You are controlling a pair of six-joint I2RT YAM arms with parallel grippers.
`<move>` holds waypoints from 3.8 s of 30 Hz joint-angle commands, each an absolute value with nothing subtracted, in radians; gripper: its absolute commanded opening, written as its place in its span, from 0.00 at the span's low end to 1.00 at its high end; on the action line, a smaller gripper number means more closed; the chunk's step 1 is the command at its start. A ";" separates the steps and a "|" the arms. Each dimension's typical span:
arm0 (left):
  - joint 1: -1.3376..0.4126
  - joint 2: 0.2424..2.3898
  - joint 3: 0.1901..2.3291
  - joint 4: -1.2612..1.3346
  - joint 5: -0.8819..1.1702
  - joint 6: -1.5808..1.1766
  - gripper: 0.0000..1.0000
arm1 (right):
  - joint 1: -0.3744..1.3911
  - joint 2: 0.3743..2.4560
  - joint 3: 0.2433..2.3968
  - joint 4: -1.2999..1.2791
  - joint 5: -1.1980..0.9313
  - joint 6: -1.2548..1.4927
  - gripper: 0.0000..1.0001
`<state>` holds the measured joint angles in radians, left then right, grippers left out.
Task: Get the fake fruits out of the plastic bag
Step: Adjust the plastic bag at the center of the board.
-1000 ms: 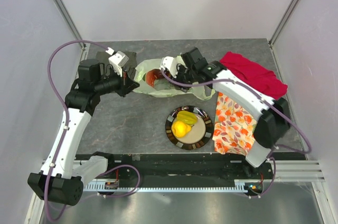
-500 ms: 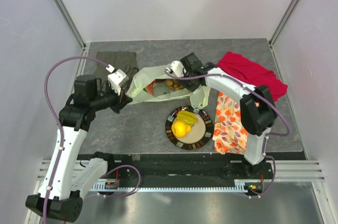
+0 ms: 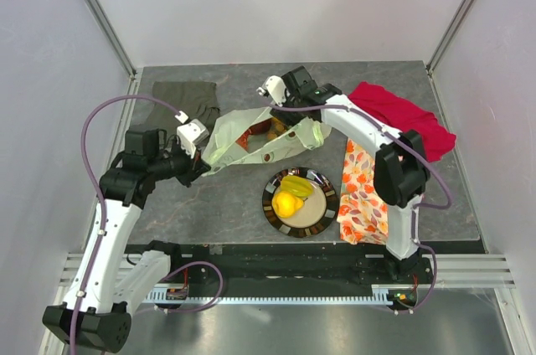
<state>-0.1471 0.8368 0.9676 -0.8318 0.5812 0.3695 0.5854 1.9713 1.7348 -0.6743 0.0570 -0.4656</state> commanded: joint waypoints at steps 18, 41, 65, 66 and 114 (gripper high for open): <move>-0.199 0.928 1.069 -0.758 0.626 0.376 0.02 | 0.526 2.298 2.048 -0.762 0.233 -0.348 0.74; -0.219 0.845 0.920 -0.804 0.557 0.528 0.02 | 0.535 1.566 1.066 -0.327 -0.230 -0.361 0.04; -0.227 1.639 1.908 -0.440 0.704 0.008 0.02 | 0.345 1.916 1.728 -0.308 0.064 -0.362 0.61; -0.226 1.672 2.022 -0.434 0.704 -0.006 0.02 | 0.335 1.931 1.791 -0.307 0.084 -0.371 0.61; -0.245 1.112 1.187 -0.407 0.703 -0.146 0.02 | 0.609 1.687 1.442 -0.400 -0.571 -0.310 0.53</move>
<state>-0.2501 1.1057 1.1336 -0.4667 0.6582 -0.0662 0.5735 1.6382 1.4014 -0.4290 -0.3897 -0.2783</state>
